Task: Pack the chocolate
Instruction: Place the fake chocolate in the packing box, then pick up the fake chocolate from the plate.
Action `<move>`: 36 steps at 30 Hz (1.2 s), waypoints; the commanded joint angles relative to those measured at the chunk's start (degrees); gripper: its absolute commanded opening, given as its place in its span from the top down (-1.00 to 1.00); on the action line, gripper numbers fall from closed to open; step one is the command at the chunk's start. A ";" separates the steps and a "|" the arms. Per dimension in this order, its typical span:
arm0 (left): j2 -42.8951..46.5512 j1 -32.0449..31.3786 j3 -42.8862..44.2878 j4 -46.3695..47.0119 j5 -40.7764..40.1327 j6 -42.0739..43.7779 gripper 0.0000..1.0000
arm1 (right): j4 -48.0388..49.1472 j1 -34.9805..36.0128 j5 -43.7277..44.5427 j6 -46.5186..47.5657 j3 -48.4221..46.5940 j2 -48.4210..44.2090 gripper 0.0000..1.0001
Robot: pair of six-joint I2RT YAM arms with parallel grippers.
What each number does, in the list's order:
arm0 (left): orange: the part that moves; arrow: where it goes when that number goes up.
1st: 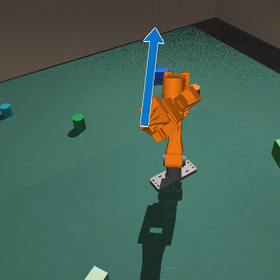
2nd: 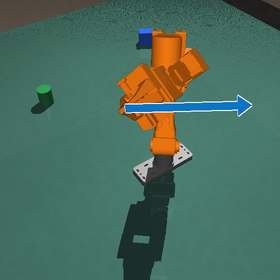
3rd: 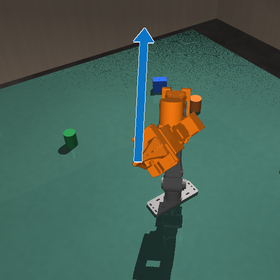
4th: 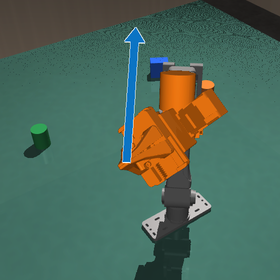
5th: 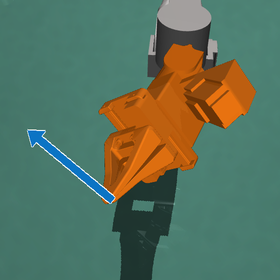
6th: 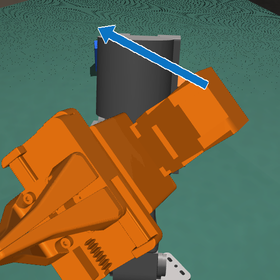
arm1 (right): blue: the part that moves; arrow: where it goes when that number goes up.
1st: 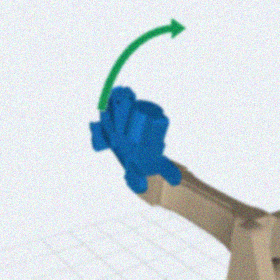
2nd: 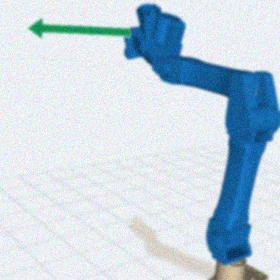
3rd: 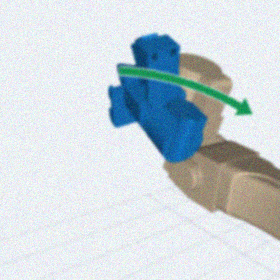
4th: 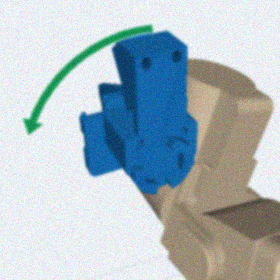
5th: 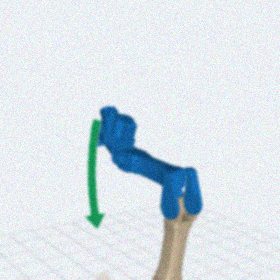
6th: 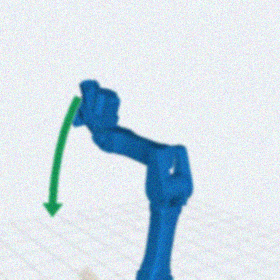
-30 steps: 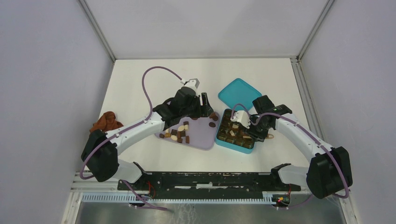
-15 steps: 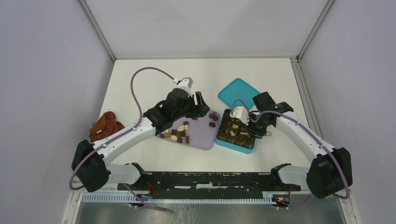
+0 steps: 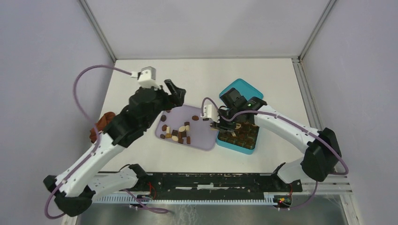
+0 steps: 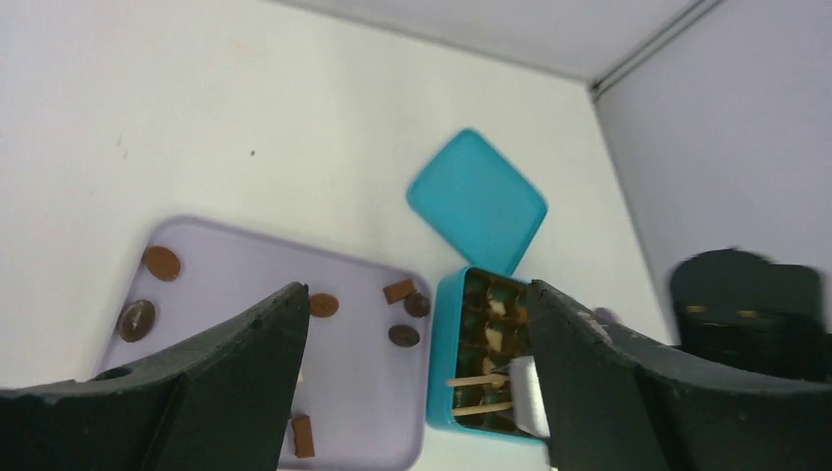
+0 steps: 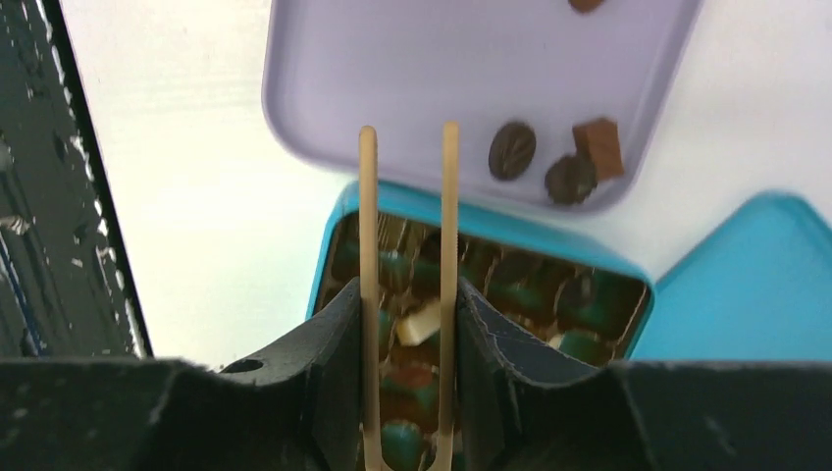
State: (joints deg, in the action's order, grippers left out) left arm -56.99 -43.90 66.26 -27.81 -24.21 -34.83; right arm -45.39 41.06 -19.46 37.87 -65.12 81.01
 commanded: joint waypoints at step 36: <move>26.03 -0.06 -13.47 -11.93 -14.29 -13.82 -0.75 | 0.62 10.89 11.39 -9.57 -29.25 36.04 0.17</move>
State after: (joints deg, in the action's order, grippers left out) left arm -31.53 -43.90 50.94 -39.24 -35.05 -46.94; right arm -43.70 52.23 -10.31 28.38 -91.70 116.79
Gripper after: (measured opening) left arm 0.878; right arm 0.417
